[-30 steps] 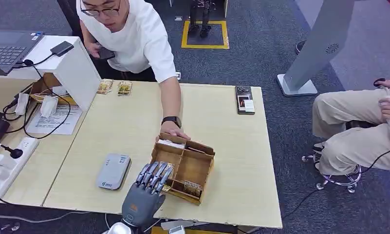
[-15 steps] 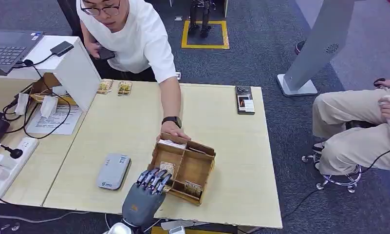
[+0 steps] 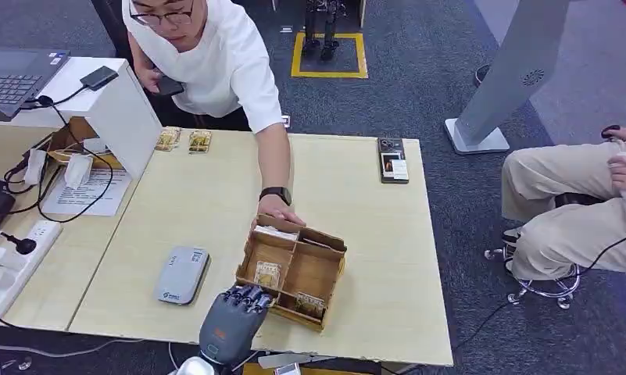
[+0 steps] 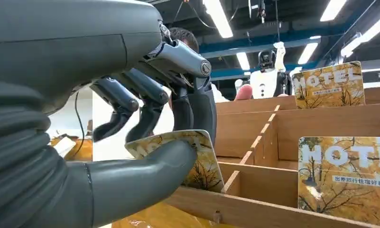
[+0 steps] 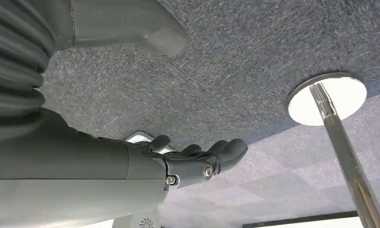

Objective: Pass the card to the sensor for recognition and then transmit it.

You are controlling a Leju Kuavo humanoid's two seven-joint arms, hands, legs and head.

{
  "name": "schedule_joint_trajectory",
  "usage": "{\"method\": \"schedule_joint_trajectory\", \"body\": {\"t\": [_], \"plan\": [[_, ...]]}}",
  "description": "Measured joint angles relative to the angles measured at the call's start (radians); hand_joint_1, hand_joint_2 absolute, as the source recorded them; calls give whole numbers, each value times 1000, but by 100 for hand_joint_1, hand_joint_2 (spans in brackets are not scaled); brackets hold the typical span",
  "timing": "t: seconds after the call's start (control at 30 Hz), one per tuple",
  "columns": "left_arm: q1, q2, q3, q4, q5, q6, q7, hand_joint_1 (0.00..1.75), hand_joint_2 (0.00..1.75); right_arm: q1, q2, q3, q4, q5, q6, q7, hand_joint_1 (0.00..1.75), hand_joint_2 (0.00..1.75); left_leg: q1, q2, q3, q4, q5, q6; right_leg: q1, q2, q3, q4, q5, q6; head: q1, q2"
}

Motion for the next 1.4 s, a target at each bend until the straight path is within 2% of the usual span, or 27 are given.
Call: {"method": "schedule_joint_trajectory", "body": {"t": [0.37,0.57,0.63,0.73,0.77,0.83,0.87,0.9,0.93,0.97,1.0,1.03,1.13,1.4], "plan": [[24,-34,56,16,1,1,-93,175,175,0,-3,0,1,0,0,0,0,175,0,0,0,0,0,0,0,-1,1,0,0,0,0,0],[32,-37,77,5,0,2,-87,175,175,0,-3,0,1,3,0,0,0,175,0,0,0,0,0,0,0,0,1,0,0,0,0,0],[44,-34,88,-47,0,3,-70,175,175,0,-3,0,1,4,0,0,0,175,0,0,0,0,0,0,0,0,0,0,0,0,0,0],[71,-53,140,-195,1,3,-119,175,175,0,-3,0,1,7,0,0,0,175,0,0,0,0,0,0,0,0,0,0,0,0,0,0],[78,-65,165,-237,5,3,-146,175,175,0,-3,0,1,8,0,0,0,175,0,0,0,0,0,0,0,0,0,0,0,0,0,0],[111,-136,250,-323,98,3,-306,175,175,1,-3,0,-1,9,0,3,0,175,0,0,-1,0,0,0,0,0,0,0,0,0,0,0],[127,-193,310,-359,210,3,-454,175,175,2,-3,0,-1,8,0,8,0,175,0,0,-1,0,0,1,-1,0,0,0,0,0,-1,0],[140,-258,413,-389,398,3,-681,175,175,3,-3,0,-7,5,0,13,0,175,0,0,-1,0,0,1,-1,0,0,0,0,0,2,0],[144,-305,497,-411,572,3,-851,175,175,3,2,-1,-13,1,0,19,0,175,0,1,0,0,0,0,-1,1,0,0,0,0,7,0],[141,-331,567,-428,709,3,-971,175,175,3,7,-1,-17,-1,0,24,0,175,-1,2,1,0,0,0,-1,2,0,0,0,0,9,0],[140,-352,623,-444,826,3,-1016,175,175,5,12,-1,-23,-3,0,30,0,175,-1,2,2,0,0,1,-1,2,1,0,0,0,6,0],[141,-371,668,-457,921,3,-1003,175,175,8,18,0,-32,-5,0,36,0,175,-1,2,2,0,0,0,-1,2,0,0,0,0,4,0],[142,-410,735,-482,1086,0,-975,175,175,6,31,0,-56,-8,0,45,0,175,1,-1,1,0,1,-1,1,-1,1,0,0,0,4,0],[144,-420,808,-478,1166,0,-972,175,175,5,43,0,-70,7,0,41,0,175,1,0,1,0,1,-2,0,0,0,0,0,0,2,0]]}}
